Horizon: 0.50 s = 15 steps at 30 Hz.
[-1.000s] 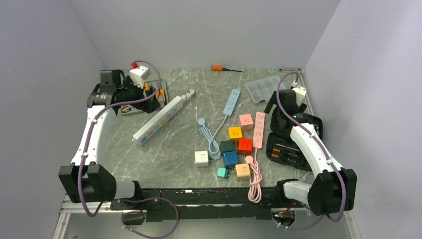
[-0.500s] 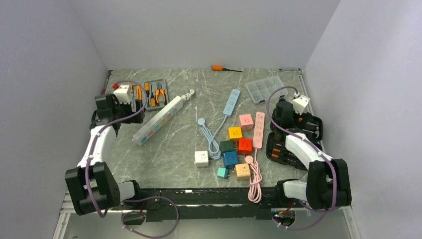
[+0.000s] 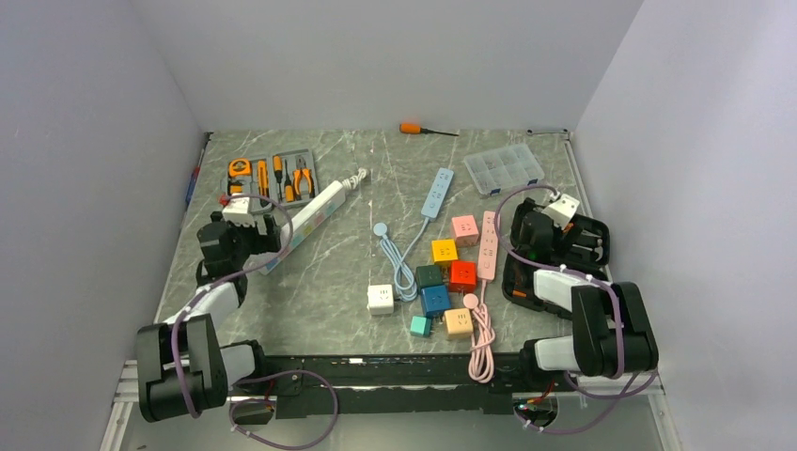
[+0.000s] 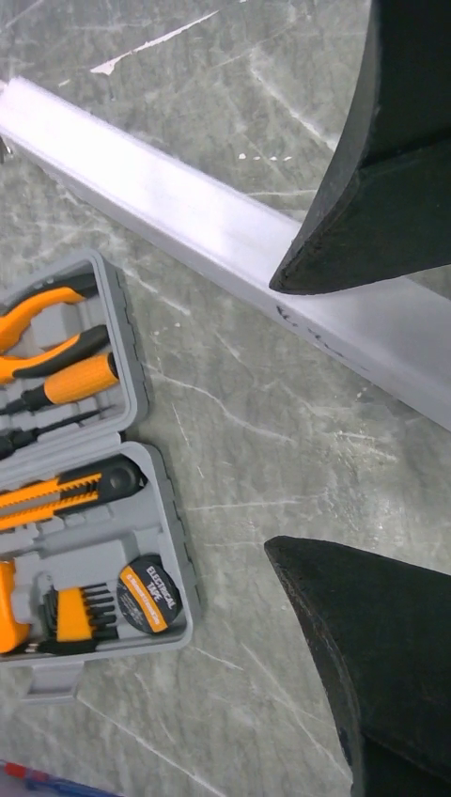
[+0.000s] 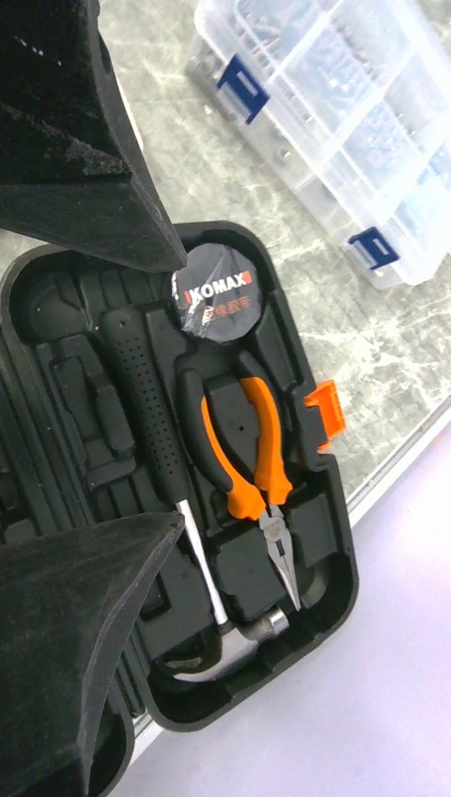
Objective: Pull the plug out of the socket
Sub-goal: Reset both arms
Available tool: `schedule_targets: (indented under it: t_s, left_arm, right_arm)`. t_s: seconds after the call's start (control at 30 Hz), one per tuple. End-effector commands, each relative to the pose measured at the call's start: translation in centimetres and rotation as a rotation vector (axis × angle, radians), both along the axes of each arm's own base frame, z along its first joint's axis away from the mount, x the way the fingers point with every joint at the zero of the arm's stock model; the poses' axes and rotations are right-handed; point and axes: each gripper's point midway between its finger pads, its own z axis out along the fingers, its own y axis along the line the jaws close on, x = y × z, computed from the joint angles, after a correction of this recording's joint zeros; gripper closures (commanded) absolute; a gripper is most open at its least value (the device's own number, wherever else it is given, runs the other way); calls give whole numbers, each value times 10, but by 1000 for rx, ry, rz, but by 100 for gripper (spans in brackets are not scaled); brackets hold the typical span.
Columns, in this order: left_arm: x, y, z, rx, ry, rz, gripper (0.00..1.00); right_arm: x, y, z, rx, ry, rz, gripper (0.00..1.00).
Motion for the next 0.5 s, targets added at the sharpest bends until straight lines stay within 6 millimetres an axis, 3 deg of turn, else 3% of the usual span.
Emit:
schedule_targets:
  t_s: [0.0, 0.3, 0.47]
  left_arm:
    - [13, -4, 47, 88, -299, 2, 1]
    - [-12, -32, 36, 167, -466, -112, 1]
    - [-17, -39, 32, 185, -468, -147, 1]
  right_arm:
    - [8, 3, 9, -25, -94, 44, 0]
    - [6, 11, 7, -50, -144, 109, 0]
    - [7, 34, 14, -131, -183, 216, 0]
